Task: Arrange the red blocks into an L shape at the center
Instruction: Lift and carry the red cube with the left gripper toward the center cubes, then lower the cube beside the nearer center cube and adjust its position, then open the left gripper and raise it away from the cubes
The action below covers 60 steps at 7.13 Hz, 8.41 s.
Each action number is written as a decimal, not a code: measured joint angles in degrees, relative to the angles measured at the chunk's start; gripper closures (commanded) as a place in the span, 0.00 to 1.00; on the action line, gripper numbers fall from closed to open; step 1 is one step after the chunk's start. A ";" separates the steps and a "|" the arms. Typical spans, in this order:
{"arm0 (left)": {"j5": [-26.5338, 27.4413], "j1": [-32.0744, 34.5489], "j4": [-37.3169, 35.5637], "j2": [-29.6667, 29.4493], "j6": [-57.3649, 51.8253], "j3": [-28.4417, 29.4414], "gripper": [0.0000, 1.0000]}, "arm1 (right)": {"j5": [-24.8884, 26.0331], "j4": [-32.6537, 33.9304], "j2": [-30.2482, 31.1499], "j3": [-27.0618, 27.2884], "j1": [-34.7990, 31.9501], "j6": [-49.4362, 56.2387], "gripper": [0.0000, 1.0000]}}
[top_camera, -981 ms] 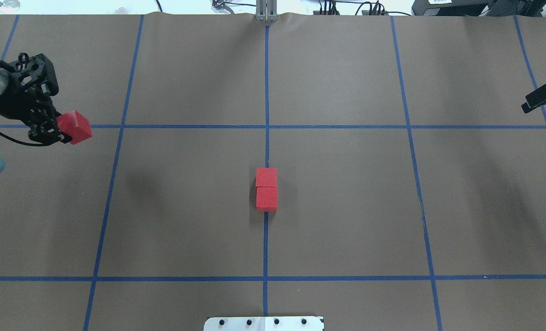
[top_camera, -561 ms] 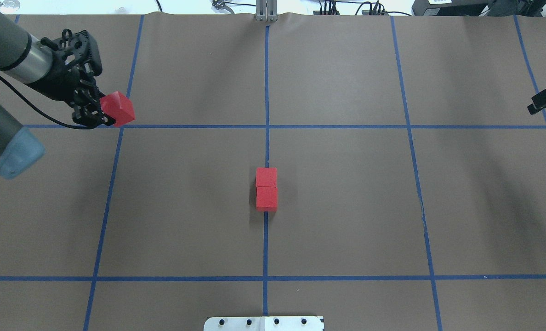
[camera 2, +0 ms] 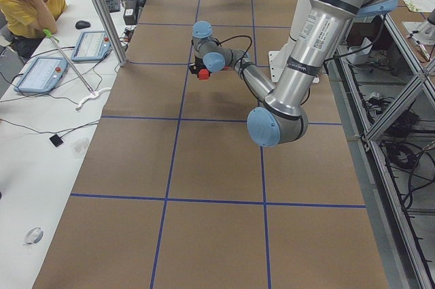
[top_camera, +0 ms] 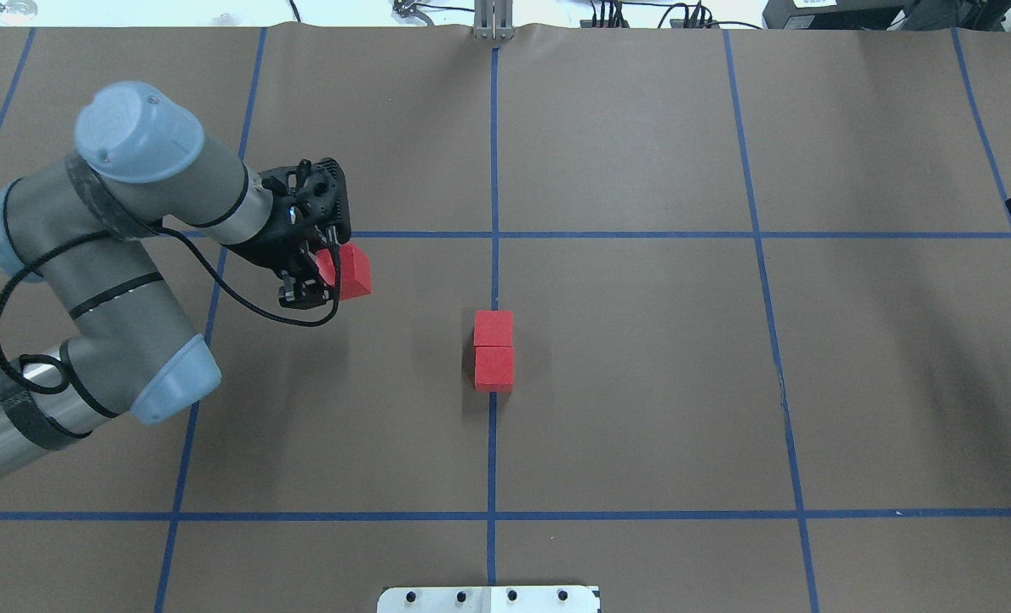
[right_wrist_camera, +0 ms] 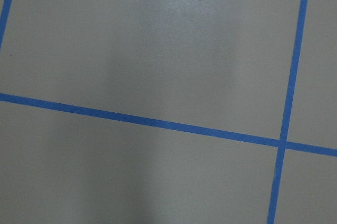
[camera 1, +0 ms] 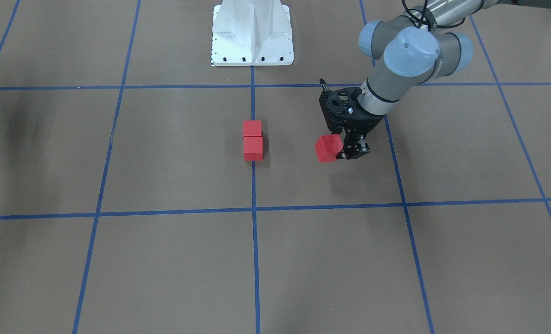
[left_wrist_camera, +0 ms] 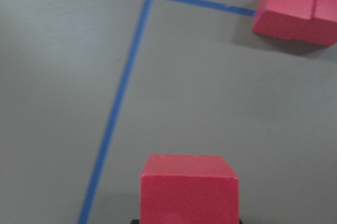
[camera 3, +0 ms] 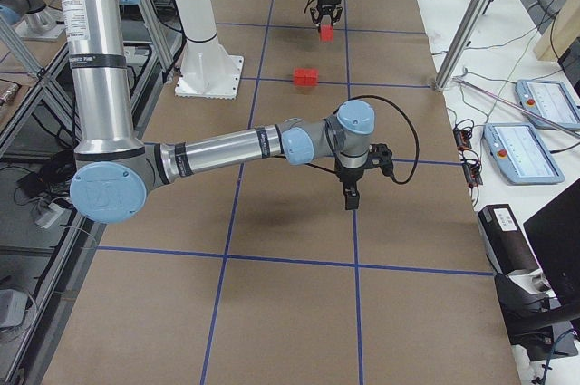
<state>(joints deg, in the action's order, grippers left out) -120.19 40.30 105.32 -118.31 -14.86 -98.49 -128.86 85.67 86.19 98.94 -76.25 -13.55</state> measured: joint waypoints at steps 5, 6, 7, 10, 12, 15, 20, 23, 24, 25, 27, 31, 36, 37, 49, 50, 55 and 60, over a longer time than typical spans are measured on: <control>6.57 -6.74 -2.83 -11.19 -3.03 9.70 1.00 | -0.15 0.13 0.94 -0.14 -0.64 -0.18 0.00; 6.64 -6.87 -6.20 -13.61 -3.55 10.62 1.00 | -0.16 0.17 0.97 -0.15 -0.65 -0.41 0.00; 6.73 -7.04 -8.38 -14.93 -3.72 10.88 1.00 | -0.16 0.19 0.99 -0.15 -0.65 -0.79 0.00; 6.97 -8.08 -10.91 -15.40 -3.85 11.17 1.00 | -0.23 0.19 0.99 -0.13 -0.65 -1.27 0.00; 6.98 -9.16 -11.90 -15.45 -3.91 11.21 0.99 | -0.25 0.16 0.99 -0.09 -0.65 -1.30 0.00; 7.01 -10.09 -12.07 -15.46 -3.87 11.28 0.92 | -0.25 0.12 0.99 -0.06 -0.65 -1.30 0.00; 7.07 -10.77 -12.07 -15.60 -3.86 11.64 0.85 | -0.25 0.11 0.99 -0.13 -0.65 -1.30 0.00; 8.58 -11.24 -12.07 -15.69 -3.75 12.01 0.84 | -0.25 0.11 0.98 -0.15 -0.65 -1.30 0.00; 9.22 -11.43 -12.09 -15.71 -3.74 12.11 0.82 | -0.25 0.11 0.94 -0.15 -0.65 -1.30 0.00; 9.48 -11.51 -12.13 -15.72 -3.71 12.14 0.81 | -0.25 0.10 0.92 -0.15 -0.65 -1.30 0.00; 9.61 -11.55 -12.10 -15.78 -3.69 12.23 0.80 | -0.25 0.04 0.82 -0.14 -0.65 -1.30 0.00; 9.54 -11.56 -12.07 -15.95 -3.84 12.48 0.79 | -0.25 0.04 0.52 -0.10 -0.65 -1.34 0.00; 9.56 -11.39 -12.07 -16.05 -3.86 12.70 0.78 | -0.30 0.11 0.36 -0.15 -0.65 -1.38 0.00; 9.55 -11.39 -12.07 -16.06 -3.84 12.70 0.78 | -0.32 0.11 0.32 -0.14 -0.65 -1.39 0.00; 9.48 -11.03 -11.81 -16.43 -3.44 13.57 0.03 | -0.33 0.11 0.29 -0.15 -0.65 -1.39 0.00; 9.46 -11.03 -11.73 -16.43 -3.50 13.63 0.01 | -0.34 0.11 0.29 -0.15 -0.65 -1.39 0.00; 9.03 -9.86 -11.83 -16.35 -3.85 10.65 0.00 | -0.33 0.03 0.29 -0.15 -0.65 -1.47 0.00; 7.03 5.98 -16.39 -11.22 -3.97 5.86 0.00 | -0.73 0.01 3.54 0.34 -4.42 2.48 0.00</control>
<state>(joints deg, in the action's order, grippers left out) -113.16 46.28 88.93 -129.52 -18.83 -92.63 -129.60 85.68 89.74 99.28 -80.68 -11.07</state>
